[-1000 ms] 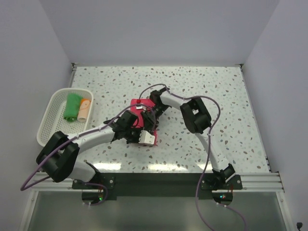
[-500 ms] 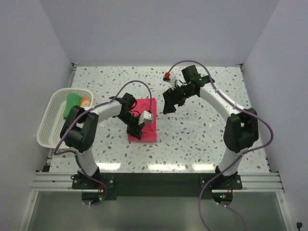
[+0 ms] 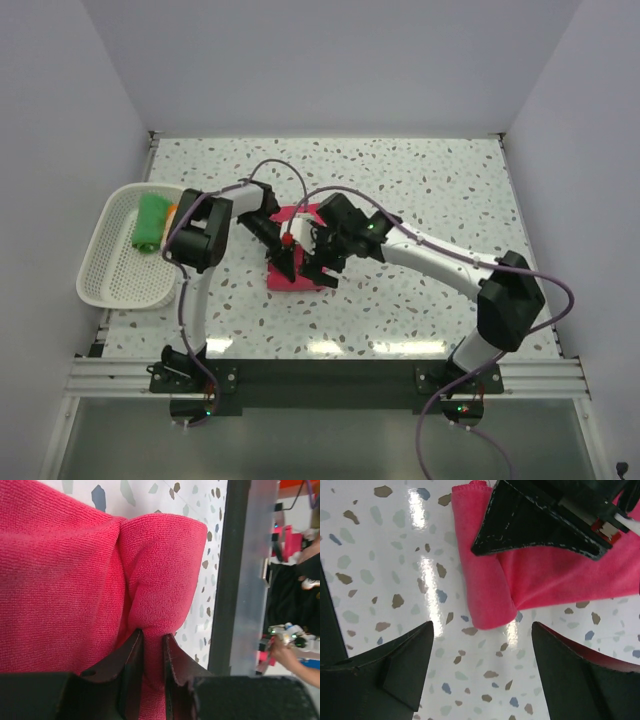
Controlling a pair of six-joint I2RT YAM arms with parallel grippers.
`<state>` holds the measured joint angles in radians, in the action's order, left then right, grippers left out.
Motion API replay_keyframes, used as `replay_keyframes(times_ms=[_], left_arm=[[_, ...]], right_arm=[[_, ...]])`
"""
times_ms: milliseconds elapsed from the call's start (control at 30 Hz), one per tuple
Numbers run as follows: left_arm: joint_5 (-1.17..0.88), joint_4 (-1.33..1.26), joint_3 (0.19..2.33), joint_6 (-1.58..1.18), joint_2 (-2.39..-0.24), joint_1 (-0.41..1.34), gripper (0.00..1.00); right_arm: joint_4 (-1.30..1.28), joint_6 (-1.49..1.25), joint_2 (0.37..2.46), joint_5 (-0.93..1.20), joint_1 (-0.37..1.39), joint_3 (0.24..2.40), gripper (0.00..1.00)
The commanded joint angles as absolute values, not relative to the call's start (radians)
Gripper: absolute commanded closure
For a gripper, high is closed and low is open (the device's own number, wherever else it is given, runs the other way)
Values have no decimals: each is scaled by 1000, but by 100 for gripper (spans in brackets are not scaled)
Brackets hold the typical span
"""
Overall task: Roll the towels
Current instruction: Roll the towel
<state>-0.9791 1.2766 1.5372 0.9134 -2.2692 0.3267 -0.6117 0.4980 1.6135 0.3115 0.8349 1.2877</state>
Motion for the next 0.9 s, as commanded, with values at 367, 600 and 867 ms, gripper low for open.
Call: replay_keyframes(times_ms=[367, 600, 867], left_arm=[[-830, 1129, 1637, 957, -2482, 314, 93], [-844, 1091, 1586, 956, -2398, 293, 77], [-899, 1081, 1554, 943, -2272, 198, 51]], right_arm=[[-134, 540, 1811, 248, 896, 1112, 52], [-274, 577, 1884, 426, 893, 1166, 100], [-642, 614, 2057, 658, 825, 1341, 100]])
